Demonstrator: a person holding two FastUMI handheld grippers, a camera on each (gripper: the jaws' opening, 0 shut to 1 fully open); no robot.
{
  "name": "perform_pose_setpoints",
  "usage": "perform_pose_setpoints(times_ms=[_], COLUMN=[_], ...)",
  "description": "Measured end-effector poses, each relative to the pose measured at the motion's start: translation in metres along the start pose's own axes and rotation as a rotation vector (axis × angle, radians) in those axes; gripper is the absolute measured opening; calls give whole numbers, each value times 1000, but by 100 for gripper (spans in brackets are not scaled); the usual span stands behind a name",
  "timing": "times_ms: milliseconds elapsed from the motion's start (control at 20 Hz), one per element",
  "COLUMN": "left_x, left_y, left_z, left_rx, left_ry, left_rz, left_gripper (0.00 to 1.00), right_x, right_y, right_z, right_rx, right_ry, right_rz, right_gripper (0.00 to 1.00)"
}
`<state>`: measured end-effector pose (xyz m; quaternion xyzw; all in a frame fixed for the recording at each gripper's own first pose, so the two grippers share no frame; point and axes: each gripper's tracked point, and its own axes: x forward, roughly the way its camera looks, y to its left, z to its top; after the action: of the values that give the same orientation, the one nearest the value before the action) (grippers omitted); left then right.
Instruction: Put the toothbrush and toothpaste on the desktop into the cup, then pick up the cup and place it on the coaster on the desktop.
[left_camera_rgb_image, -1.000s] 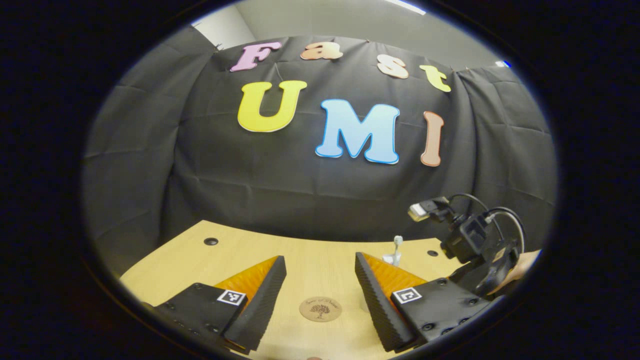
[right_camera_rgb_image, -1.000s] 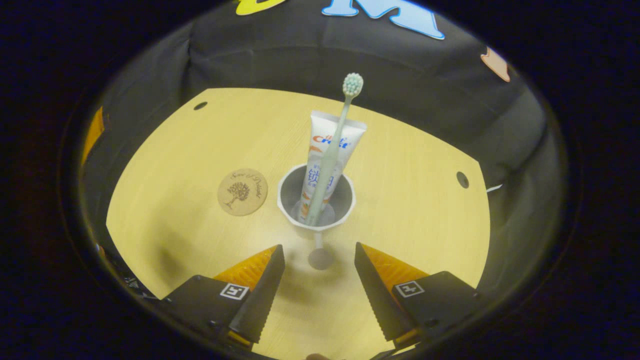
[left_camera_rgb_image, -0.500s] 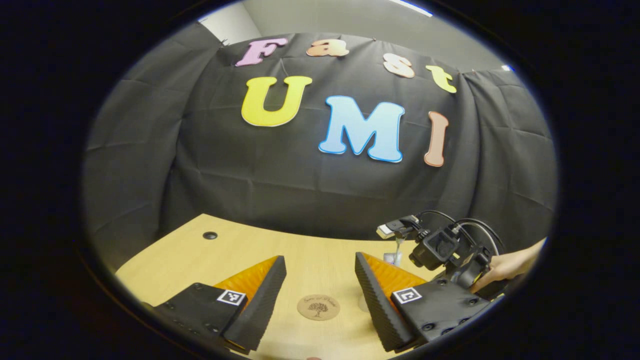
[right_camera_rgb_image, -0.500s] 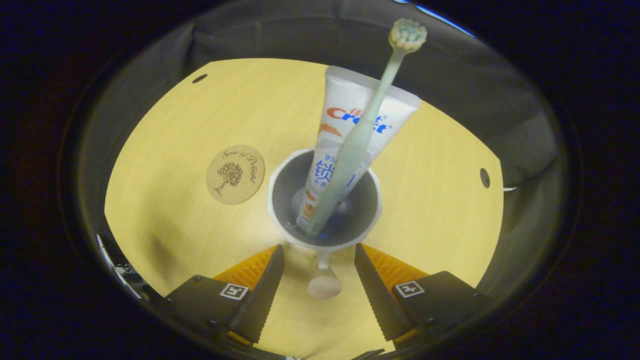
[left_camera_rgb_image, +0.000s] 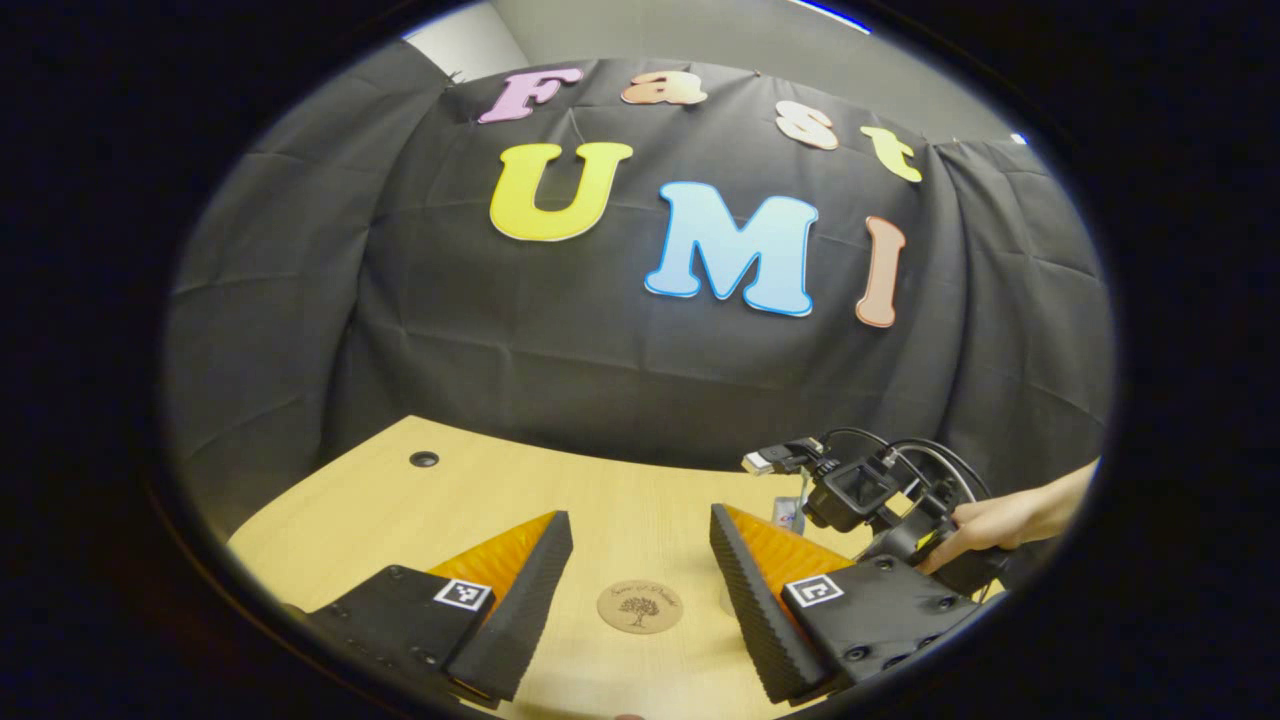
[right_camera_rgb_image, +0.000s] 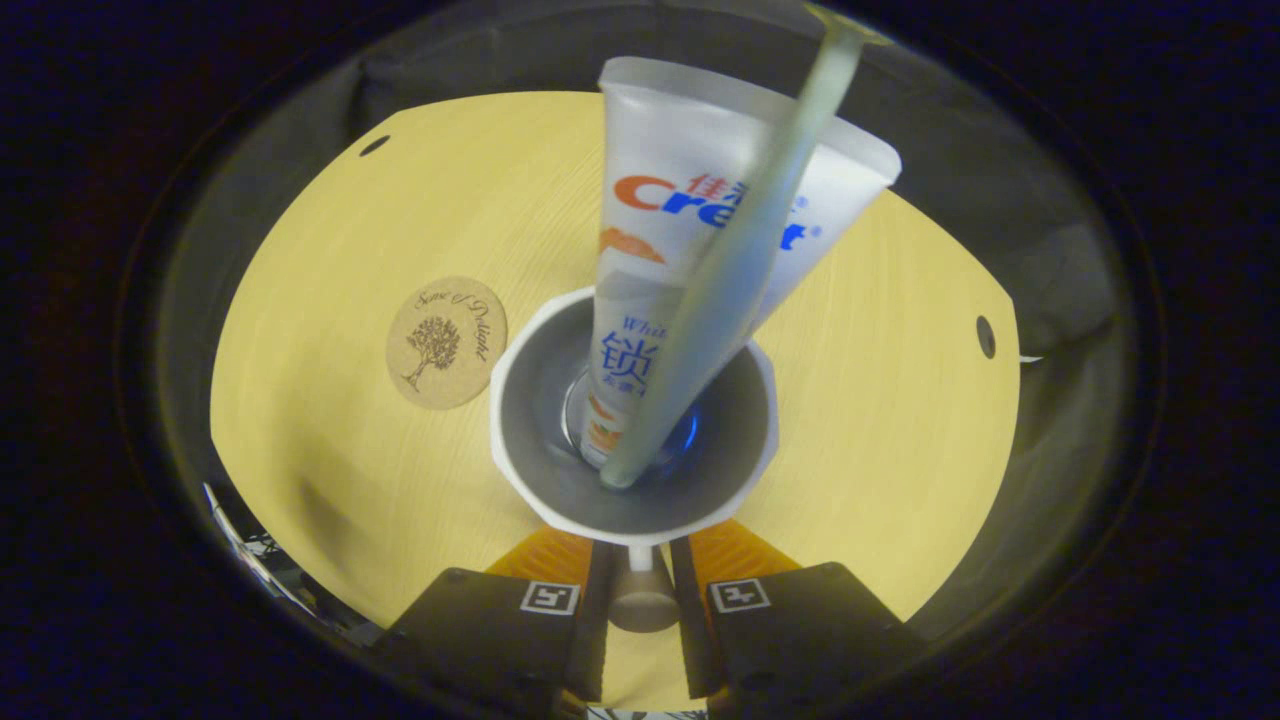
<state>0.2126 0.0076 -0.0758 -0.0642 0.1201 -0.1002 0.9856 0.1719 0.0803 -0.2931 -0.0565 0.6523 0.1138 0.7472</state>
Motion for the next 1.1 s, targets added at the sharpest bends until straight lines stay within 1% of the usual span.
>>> perform_pose_setpoints(times_ms=[50,350,500,650,800,1100], left_x=[-1,-3,-4,-8,-14,-33], left_y=[1,9,17,26,36,59], left_z=[1,-6,-9,-11,-12,-10], left_rx=[-3,-37,-59,-67,-70,-51], left_ry=[-2,10,15,19,21,19], left_rz=[5,18,34,49,63,92], left_gripper=[91,91,91,91,90,91], right_x=[0,-1,-7,-11,-19,-19], right_y=[-1,1,4,22,42,88], right_z=[1,3,10,14,21,43], right_rx=[2,-2,-7,-12,-46,-88], right_ry=[-2,-20,-50,-67,-84,-113], right_rz=[5,10,8,33,51,82], right_gripper=[32,30,30,30,30,30])
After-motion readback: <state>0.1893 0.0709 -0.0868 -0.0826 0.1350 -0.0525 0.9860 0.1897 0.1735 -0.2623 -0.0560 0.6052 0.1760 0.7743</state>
